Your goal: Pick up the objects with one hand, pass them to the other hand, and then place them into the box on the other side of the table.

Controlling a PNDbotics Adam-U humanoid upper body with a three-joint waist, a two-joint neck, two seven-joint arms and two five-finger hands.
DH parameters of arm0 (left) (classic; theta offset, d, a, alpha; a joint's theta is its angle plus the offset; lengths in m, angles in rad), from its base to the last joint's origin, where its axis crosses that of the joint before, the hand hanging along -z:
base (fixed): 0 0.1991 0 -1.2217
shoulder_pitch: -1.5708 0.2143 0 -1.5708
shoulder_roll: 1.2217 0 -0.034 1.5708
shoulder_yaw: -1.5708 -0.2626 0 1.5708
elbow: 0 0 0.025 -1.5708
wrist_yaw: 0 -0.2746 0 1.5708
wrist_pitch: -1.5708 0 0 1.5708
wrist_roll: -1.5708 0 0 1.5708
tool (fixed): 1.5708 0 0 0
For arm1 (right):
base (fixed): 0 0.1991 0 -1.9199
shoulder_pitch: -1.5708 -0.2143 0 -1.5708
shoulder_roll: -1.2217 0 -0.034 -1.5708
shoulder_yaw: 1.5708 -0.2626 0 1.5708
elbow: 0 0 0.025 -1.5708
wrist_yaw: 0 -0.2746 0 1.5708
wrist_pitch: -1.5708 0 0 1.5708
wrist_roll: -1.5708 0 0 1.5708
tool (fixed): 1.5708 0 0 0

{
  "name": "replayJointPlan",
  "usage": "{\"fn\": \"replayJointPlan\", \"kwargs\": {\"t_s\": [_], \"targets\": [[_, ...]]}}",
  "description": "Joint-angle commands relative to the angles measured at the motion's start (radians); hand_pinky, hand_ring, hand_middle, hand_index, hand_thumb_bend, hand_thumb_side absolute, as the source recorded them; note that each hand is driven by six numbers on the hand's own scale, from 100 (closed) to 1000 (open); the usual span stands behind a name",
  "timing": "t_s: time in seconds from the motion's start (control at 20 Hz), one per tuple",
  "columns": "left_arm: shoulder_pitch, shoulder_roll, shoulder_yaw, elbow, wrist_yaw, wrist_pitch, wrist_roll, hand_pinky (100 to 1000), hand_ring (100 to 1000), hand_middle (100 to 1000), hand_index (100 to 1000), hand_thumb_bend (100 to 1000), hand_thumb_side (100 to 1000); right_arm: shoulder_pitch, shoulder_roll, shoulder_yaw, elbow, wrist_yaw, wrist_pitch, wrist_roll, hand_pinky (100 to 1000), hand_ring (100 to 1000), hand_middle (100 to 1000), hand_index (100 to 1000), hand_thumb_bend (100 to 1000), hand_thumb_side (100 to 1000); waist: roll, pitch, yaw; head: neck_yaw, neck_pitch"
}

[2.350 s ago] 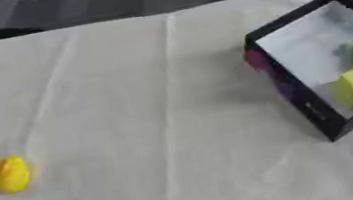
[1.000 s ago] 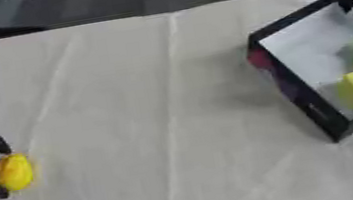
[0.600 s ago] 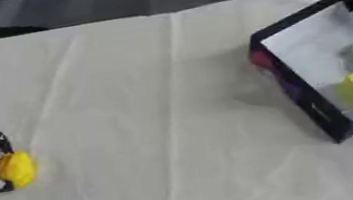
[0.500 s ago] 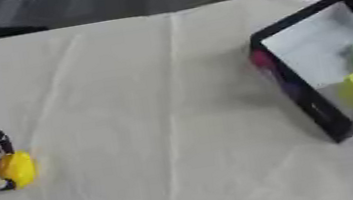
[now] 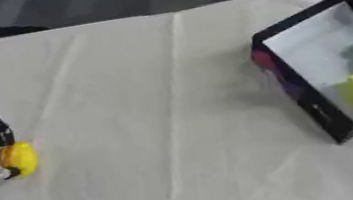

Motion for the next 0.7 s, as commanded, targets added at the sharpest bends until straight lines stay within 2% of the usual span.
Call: {"fn": "replayJointPlan", "kwargs": {"t_s": [0.05,0.4,0.7], "targets": [[-0.027,0.047,0.044,-0.069,0.021,0.033,-0.004,798,735,647,530,405,100,-0.007,-0.041,-0.017,-0.011,-0.015,-0.006,-0.003,1000,1000,1000,1000,100,370,-0.002,-0.026,0.003,0.004,-0.002],[-0.054,0.021,0.100,-0.172,0.034,0.096,0.088,783,723,627,514,380,100,-0.007,-0.043,-0.018,-0.023,-0.032,-0.009,-0.006,1000,1000,1000,1000,100,376,-0.008,-0.027,0.005,-0.005,-0.002],[-0.057,-0.081,0.115,-0.210,0.098,0.104,0.252,770,721,617,498,353,100,-0.041,-0.039,-0.002,-0.068,-0.081,-0.001,0.010,1000,1000,1000,1000,100,394,-0.019,-0.030,0.003,-0.022,-0.002]]}}
